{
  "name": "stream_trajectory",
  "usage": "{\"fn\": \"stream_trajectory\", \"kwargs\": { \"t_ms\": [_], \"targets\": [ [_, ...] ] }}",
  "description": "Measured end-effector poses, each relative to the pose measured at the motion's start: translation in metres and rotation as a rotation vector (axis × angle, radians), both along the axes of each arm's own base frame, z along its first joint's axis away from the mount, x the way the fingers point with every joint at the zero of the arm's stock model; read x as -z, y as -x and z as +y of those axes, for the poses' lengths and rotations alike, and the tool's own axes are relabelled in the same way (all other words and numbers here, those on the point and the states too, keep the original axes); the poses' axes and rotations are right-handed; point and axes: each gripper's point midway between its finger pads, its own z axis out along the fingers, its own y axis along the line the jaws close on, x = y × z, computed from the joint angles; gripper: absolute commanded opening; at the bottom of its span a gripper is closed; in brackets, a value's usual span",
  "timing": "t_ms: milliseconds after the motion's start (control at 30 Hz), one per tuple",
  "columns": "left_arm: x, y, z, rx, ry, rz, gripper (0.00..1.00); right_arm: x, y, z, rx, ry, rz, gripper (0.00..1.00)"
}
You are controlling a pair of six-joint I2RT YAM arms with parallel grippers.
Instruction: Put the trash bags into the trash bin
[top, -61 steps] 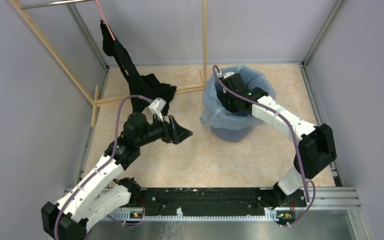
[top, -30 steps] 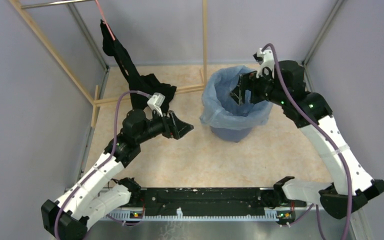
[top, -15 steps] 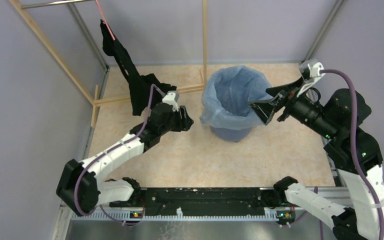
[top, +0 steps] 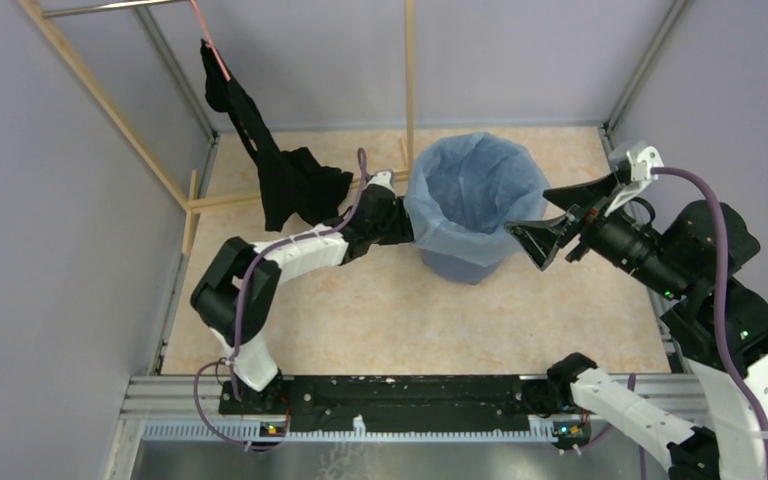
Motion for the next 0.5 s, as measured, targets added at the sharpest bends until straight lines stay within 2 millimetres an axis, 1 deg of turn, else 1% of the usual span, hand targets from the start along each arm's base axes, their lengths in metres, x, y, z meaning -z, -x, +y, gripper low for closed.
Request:
{"fn": "stream_trajectory", "kwargs": {
  "t_ms": [100, 167, 200, 367, 500],
  "targets": [
    [0.016, -0.003, -0.013, 0.021, 0.023, 0.044, 0.59, -0.003, 0.006, -0.007, 0.016, 0.000, -0.022, 0.97],
    [0.021, -0.006, -0.022, 0.037, 0.041, 0.061, 0.59, -0.004, 0.009, -0.011, 0.026, 0.000, -0.033, 0.97],
    [0.022, -0.009, -0.030, 0.049, 0.058, 0.070, 0.59, -0.005, 0.010, -0.012, 0.031, -0.002, -0.038, 0.97],
    [0.021, -0.014, -0.063, 0.104, 0.127, 0.092, 0.59, -0.004, 0.011, -0.015, 0.042, 0.000, -0.043, 0.97],
    [0.018, -0.006, -0.095, 0.162, 0.179, 0.107, 0.59, 0.001, 0.010, -0.017, 0.051, 0.013, -0.029, 0.97]
  ]
}}
